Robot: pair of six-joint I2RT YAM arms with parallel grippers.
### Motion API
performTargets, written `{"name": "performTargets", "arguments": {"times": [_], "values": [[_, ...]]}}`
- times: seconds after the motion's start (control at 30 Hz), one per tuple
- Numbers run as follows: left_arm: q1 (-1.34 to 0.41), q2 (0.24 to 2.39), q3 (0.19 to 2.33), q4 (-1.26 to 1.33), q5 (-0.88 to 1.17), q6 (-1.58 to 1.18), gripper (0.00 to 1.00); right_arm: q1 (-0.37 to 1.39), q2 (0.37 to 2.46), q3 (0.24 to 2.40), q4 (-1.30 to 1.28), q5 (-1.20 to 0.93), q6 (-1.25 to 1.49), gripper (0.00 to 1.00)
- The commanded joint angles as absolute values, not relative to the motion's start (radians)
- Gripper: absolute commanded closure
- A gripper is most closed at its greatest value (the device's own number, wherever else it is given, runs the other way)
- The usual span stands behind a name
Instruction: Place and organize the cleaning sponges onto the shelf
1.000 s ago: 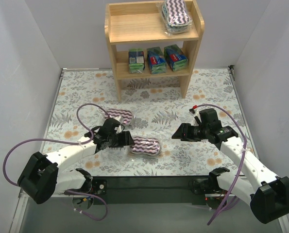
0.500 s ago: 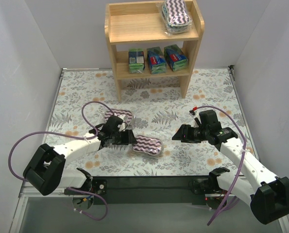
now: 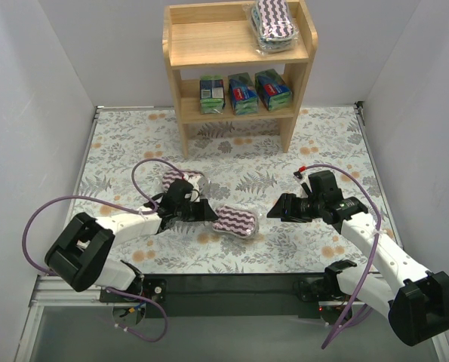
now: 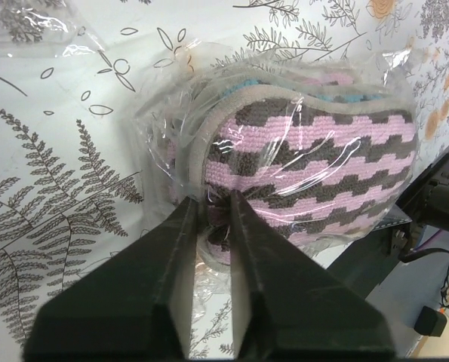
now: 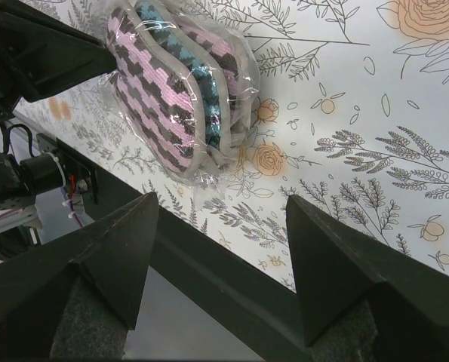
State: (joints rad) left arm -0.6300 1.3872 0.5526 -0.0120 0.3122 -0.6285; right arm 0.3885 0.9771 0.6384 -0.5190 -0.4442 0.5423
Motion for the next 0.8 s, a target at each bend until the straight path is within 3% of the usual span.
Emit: {"name": "performTargets", "arguments": {"times": [0.0,0.03,0.3,0.63,0.77], "values": [[-0.629,1.428,0.48,-0.055,0.282,-0.594,0.93,0.394,0.98,0.627,-0.488,-0.439,0.538,0.37],[-0.629,1.425,0.48,-0.061,0.287,-0.592,1.0,0.394,0.98,0.627,-0.488,-0.439,0.538,0.37],[-0.627,1.199,0.669,-0.32,0.214,-0.684,1.0,0.394,0.974,0.634,-0.488,-0.437,0.549,0.37],[-0.624,1.074,1.118,-0.612,0.022,-0.92,1.0,0.393,0.966,0.657,-0.489,-0.436,0.558,0.37],[-0.623,1.1,1.404,-0.681,-0.102,-0.979,1.0,0.393,0.959,0.658,-0.489,-0.434,0.558,0.37]]}}
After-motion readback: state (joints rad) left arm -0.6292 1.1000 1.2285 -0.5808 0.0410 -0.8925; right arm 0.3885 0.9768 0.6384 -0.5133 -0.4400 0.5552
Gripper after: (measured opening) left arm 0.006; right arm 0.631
